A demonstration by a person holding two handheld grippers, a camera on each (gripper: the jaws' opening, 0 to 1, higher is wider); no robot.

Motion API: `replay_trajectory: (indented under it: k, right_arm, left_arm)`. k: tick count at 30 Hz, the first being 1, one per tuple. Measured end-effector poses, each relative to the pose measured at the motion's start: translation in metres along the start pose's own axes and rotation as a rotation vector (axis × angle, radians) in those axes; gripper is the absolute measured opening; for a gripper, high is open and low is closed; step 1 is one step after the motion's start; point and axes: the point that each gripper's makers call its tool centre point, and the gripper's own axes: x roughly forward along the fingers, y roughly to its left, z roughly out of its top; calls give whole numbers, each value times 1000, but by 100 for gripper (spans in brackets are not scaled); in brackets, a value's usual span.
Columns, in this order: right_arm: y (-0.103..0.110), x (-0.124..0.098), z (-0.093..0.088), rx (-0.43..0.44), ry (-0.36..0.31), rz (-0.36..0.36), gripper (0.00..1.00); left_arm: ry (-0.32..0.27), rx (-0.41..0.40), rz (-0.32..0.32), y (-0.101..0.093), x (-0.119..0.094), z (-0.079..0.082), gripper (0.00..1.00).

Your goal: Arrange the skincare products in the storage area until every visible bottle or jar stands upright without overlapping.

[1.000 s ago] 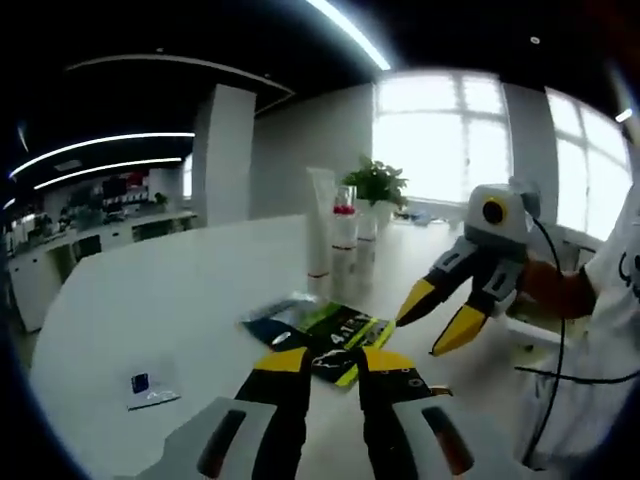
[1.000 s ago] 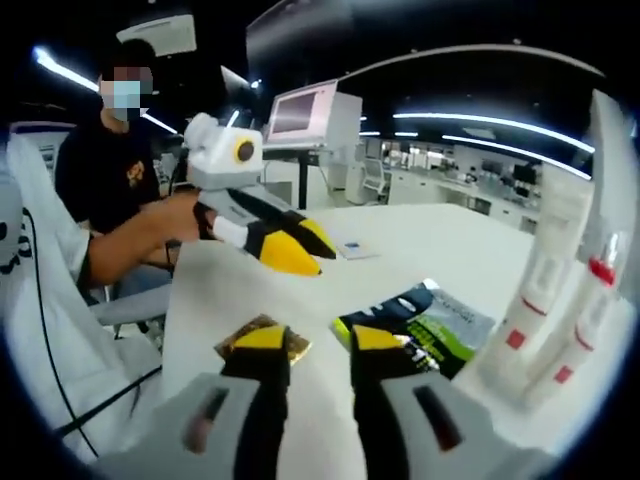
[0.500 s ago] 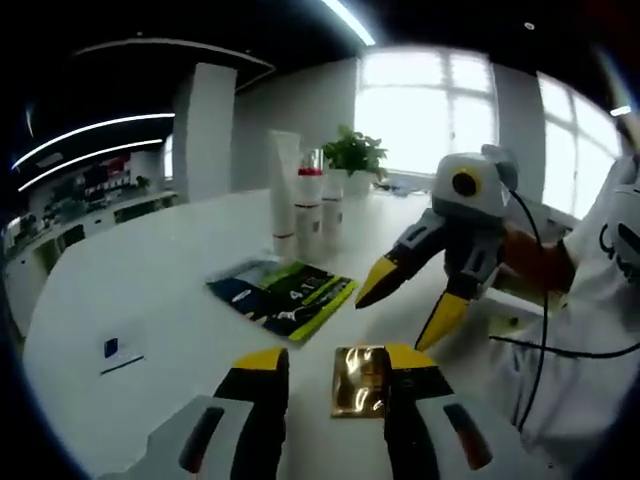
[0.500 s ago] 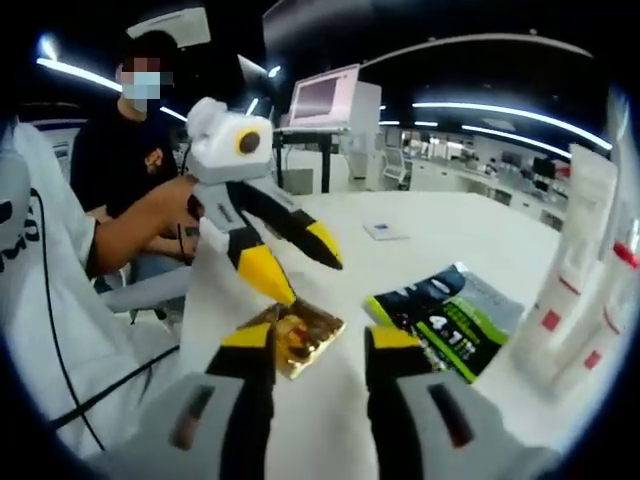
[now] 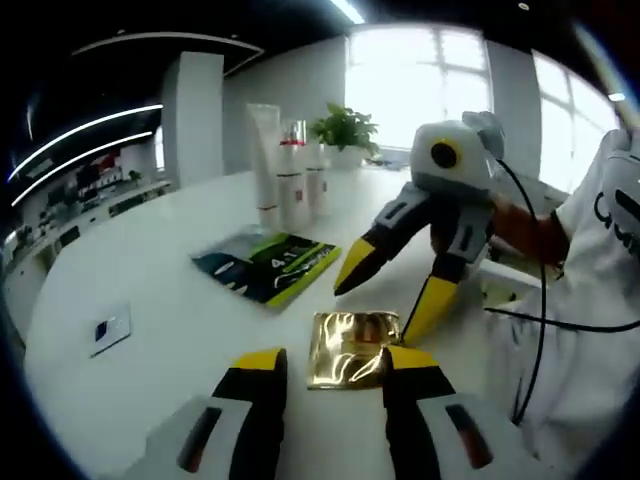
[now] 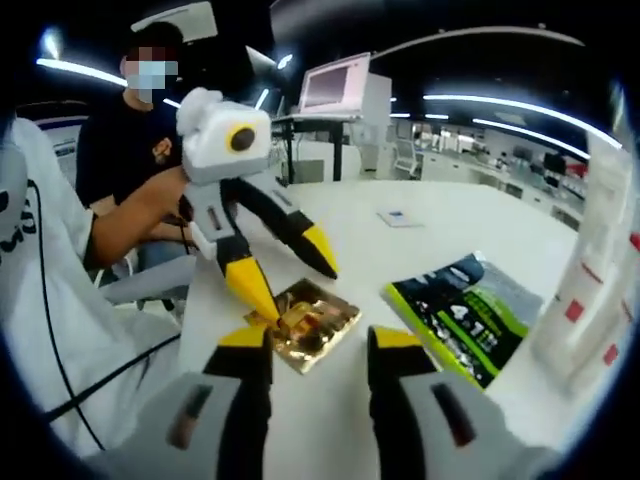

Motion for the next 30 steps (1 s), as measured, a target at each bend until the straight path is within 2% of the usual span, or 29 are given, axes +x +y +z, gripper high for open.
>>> replay_trajectory:
  k: [2,11,17,25,30]
  right_arm:
    - [-1,1,-3,-9,15,-3,37]
    - [3,3,-1,-22,3,26,32]
    - [5,5,0,-21,-12,42,30]
    - [6,6,1,-9,-21,43,27]
    - [4,6,1,-1,-27,22,22]
  left_arm:
    - [-2,-2,1,1,-1,0,38]
    - [-8,0,-13,-2,-2,-2,31]
    - [-18,-1,-7,0,-2,-1,30]
    - [-50,-12,31,0,3,2,26]
    - [-67,-16,50,9,2,3,23]
